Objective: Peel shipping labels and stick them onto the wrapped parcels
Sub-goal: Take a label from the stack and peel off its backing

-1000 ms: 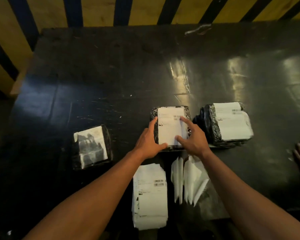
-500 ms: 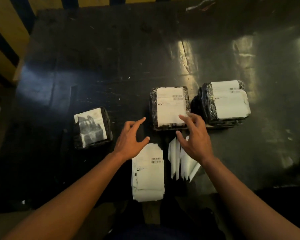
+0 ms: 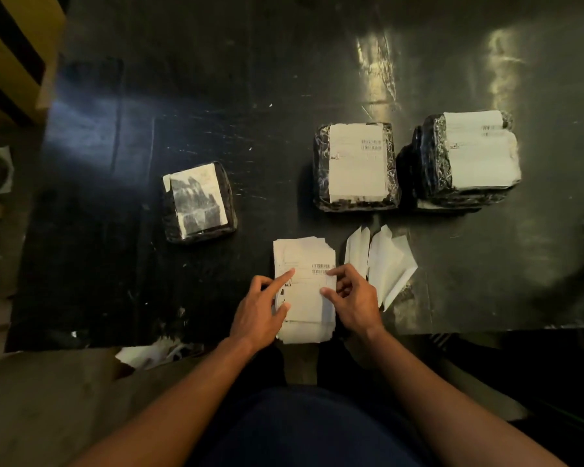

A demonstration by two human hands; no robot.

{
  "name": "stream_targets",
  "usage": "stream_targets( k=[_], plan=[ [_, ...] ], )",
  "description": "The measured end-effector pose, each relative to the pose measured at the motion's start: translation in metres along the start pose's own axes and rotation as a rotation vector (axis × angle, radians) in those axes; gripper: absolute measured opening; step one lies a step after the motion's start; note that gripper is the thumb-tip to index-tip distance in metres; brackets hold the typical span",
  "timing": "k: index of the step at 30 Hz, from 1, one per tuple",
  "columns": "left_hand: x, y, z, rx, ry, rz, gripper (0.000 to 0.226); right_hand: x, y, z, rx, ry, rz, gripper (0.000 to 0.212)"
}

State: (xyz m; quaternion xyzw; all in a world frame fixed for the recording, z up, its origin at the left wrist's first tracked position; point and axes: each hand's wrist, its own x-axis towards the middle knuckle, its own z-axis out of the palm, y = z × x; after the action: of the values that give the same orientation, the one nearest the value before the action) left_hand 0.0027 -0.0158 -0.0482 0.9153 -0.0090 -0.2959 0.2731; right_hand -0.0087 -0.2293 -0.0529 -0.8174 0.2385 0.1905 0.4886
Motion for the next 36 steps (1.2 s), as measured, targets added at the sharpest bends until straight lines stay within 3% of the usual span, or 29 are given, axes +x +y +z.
stream_targets(
  k=[7, 15, 18, 23, 29, 36],
  plan=[
    [0.005, -0.005, -0.003, 0.085, -0.026, 0.070, 0.078, 0.011, -0.003, -0.016, 0.108, -0.047, 0.042, 0.029],
    [0.008, -0.007, -0.004, 0.096, -0.040, 0.088, 0.084, 0.011, 0.005, -0.034, 0.116, 0.071, 0.010, 0.034],
    [0.005, -0.002, -0.008, 0.108, 0.034, 0.093, 0.085, 0.005, -0.010, -0.048, 0.114, 0.080, -0.050, 0.038],
    [0.002, 0.034, -0.044, -0.295, 0.259, 0.159, 0.070, -0.013, -0.052, -0.070, 0.245, 0.076, -0.204, 0.044],
    [-0.017, 0.100, -0.109, -0.897, 0.072, 0.289, 0.059, -0.050, -0.112, -0.086, 0.560, -0.014, -0.354, 0.045],
    [-0.048, 0.138, -0.161, -0.800, 0.283, 0.420, 0.037, -0.074, -0.162, -0.101, 0.505, 0.053, -0.640, 0.035]
  ],
)
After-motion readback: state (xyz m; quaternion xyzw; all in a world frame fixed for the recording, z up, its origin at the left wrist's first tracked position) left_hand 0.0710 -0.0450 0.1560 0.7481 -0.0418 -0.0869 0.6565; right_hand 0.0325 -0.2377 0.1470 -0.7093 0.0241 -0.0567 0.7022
